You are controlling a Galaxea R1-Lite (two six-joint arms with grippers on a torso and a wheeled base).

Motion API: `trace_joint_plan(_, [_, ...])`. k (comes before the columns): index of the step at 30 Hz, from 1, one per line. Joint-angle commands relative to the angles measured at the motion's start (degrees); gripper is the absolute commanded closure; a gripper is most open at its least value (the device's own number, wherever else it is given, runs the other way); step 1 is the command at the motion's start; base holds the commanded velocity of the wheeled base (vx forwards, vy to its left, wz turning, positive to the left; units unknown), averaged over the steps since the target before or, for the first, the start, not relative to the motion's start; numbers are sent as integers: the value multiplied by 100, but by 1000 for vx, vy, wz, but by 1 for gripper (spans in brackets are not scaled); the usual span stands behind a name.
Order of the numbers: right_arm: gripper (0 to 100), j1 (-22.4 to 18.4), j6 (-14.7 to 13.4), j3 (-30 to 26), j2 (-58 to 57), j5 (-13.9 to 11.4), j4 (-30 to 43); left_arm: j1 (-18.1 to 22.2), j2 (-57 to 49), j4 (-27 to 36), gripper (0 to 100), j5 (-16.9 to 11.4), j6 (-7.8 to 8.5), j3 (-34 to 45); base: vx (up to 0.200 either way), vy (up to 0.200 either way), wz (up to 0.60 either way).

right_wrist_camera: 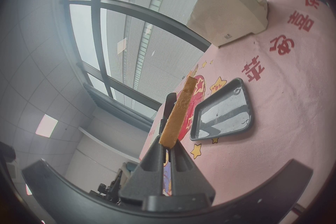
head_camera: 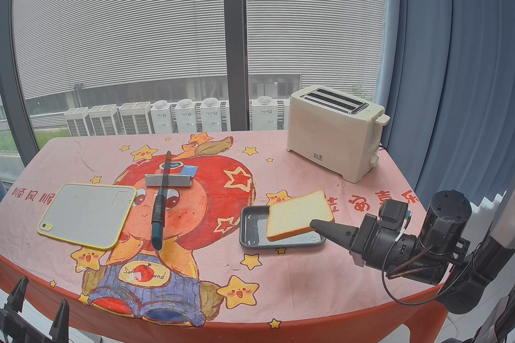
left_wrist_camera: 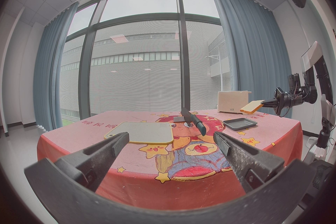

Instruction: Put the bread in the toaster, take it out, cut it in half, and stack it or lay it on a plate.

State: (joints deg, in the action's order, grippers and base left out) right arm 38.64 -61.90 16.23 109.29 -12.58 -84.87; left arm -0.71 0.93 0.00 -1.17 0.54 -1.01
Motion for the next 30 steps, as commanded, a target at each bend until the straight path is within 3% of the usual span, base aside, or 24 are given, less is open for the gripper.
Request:
trace_joint_plan(1, [100,99,372,-67,-39,212,-3,0,-31,0,0,3,-1,92,0,0,0])
trace_joint_plan(2, [100,99,372,-67,-39,212,-3,0,-31,0,0,3,-1,92,0,0,0])
trace_joint_plan(4, [100,170,741,-93,-30,406,-38,0,-31,0,0,3,-1,92,0,0,0])
trace_joint_plan(16, [100,469,1972,-181,-39,1214,-56,0,-31,0,0,3,-1,92,0,0,0])
trace_joint_plan(21, [100,574,2270,-260,-13,1311,-65,0,-31,0,0,3,-1,92,0,0,0])
trace_joint_plan(27, [100,732,2956,-506,-22,1610,-117,0,-31,0,0,3,-1,92,0,0,0])
trace_joint_plan(30, [100,811,3237,-709,5,1592,-355,0,-31,0,0,3,-1,92,0,0,0])
